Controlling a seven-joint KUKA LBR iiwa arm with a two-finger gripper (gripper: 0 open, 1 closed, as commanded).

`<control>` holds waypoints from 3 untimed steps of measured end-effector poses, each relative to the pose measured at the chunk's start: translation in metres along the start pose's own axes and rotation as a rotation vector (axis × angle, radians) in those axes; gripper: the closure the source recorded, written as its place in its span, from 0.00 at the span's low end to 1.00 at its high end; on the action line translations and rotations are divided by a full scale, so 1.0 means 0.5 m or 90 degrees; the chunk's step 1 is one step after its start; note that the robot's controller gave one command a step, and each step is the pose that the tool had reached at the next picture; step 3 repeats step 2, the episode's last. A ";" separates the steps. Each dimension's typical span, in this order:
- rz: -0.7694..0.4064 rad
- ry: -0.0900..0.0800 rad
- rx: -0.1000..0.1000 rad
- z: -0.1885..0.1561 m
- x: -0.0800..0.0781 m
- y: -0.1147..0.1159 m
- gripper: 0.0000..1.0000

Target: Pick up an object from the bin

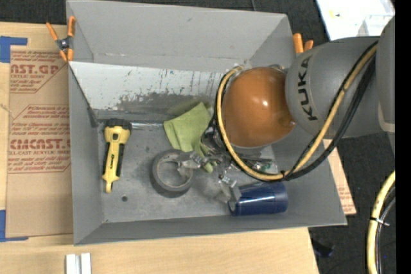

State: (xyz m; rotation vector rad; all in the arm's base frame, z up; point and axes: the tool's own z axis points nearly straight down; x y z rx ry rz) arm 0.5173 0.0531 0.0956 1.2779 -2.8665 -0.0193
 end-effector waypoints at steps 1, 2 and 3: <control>-0.111 -0.002 0.001 -0.035 -0.062 0.069 1.00; -0.126 -0.002 -0.001 -0.037 -0.068 0.081 1.00; -0.126 -0.002 -0.001 -0.037 -0.068 0.081 1.00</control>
Offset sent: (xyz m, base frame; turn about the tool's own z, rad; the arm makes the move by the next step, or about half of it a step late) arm 0.0000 0.0000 0.0000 0.0000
